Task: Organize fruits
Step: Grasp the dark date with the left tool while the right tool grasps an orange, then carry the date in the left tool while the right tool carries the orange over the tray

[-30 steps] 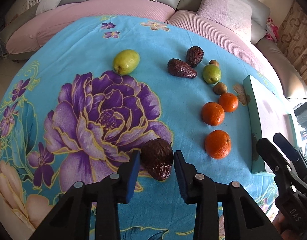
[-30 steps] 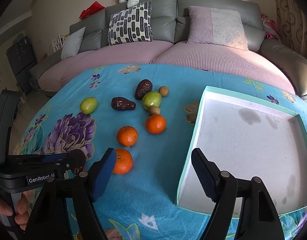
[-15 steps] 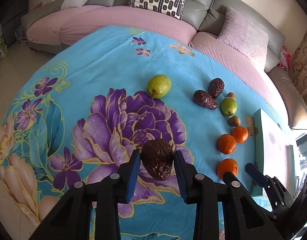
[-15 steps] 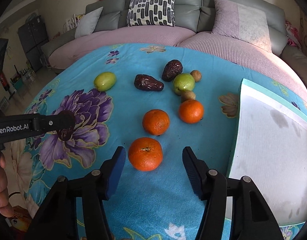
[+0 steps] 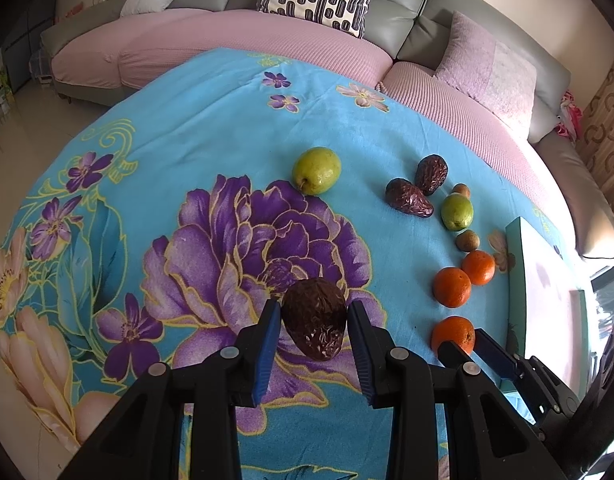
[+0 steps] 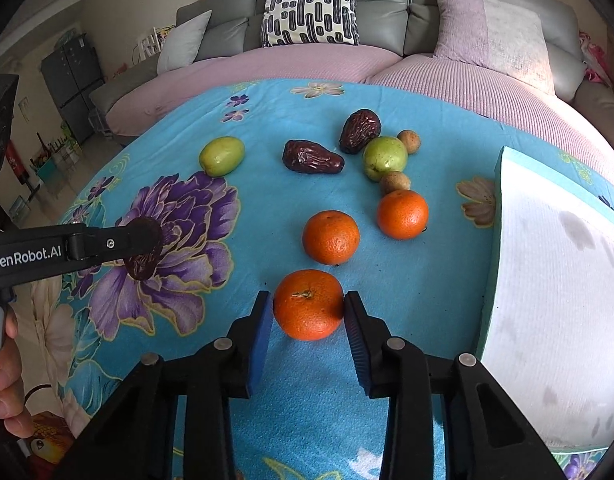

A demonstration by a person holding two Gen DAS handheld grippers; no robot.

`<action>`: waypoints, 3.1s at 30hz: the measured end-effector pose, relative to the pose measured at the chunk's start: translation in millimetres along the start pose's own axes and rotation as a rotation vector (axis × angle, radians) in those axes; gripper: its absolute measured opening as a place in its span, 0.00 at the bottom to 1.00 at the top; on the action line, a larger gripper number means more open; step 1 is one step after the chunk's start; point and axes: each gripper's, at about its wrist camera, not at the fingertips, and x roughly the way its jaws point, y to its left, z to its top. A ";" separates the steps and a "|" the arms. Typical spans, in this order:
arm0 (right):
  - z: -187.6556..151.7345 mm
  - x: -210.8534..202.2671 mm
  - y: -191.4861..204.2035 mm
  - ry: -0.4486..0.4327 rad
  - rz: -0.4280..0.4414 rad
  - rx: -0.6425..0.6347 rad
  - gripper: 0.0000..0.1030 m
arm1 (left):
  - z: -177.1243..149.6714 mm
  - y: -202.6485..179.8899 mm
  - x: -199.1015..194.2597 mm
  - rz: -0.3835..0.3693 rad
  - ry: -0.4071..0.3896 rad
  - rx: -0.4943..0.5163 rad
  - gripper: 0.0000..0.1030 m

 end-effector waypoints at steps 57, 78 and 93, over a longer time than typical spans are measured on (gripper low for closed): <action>-48.1 -161.7 -264.6 -0.119 -0.543 0.609 0.36 | -54.2 -293.3 30.6 -0.221 0.023 0.729 0.36; -59.7 -120.0 -276.2 0.049 -0.503 0.633 0.36 | -67.5 -292.7 54.7 -0.205 0.083 0.748 0.36; -58.4 -129.8 -273.6 0.030 -0.528 0.623 0.43 | -67.1 -293.8 47.2 -0.221 0.076 0.749 0.36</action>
